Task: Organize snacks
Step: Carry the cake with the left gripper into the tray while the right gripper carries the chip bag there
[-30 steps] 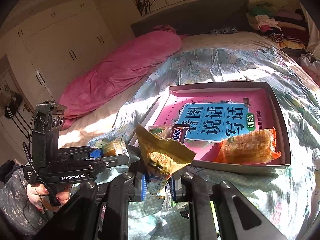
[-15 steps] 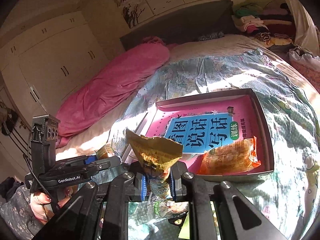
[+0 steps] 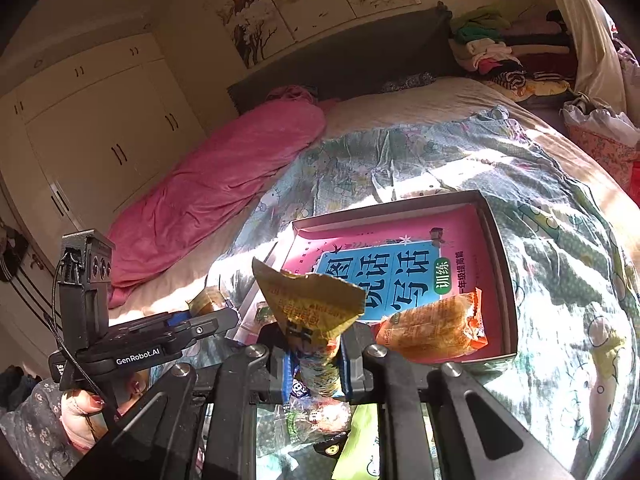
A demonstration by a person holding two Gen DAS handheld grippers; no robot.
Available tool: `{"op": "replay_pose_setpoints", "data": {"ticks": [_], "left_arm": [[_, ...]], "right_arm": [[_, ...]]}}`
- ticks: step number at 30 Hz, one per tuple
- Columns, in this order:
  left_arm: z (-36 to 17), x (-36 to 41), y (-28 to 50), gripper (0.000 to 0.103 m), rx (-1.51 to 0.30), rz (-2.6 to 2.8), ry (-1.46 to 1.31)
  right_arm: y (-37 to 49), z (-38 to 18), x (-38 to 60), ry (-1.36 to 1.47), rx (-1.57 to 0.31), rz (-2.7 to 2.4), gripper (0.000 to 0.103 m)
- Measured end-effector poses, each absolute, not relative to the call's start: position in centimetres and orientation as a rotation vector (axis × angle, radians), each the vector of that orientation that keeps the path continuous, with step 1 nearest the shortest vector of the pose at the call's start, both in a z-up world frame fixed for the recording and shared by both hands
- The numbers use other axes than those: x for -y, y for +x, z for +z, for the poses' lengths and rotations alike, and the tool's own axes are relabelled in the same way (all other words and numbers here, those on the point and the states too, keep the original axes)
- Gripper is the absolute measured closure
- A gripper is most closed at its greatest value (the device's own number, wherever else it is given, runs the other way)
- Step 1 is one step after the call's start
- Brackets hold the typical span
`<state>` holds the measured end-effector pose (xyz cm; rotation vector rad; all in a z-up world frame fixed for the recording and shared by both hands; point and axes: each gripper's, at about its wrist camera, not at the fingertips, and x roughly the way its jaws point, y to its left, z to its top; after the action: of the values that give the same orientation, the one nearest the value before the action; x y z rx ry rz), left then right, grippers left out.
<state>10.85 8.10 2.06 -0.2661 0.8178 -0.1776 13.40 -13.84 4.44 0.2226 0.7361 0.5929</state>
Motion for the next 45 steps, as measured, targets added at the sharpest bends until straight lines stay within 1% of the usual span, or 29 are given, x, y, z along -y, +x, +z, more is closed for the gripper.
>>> {"op": "replay_pose_setpoints", "data": {"ticks": [28,45], "left_arm": [[1.4,-7.1,12.9,0.062,-0.810,-0.168,-0.266],[0.4,-6.6,14.5,0.062,-0.828,-0.159,-0.263]], "right_arm": [[15.4,4.5,14.0,0.237,-0.711,0.571,0.085],[17.6,3.1,13.8,0.270,-0.727,0.549,0.085]]}}
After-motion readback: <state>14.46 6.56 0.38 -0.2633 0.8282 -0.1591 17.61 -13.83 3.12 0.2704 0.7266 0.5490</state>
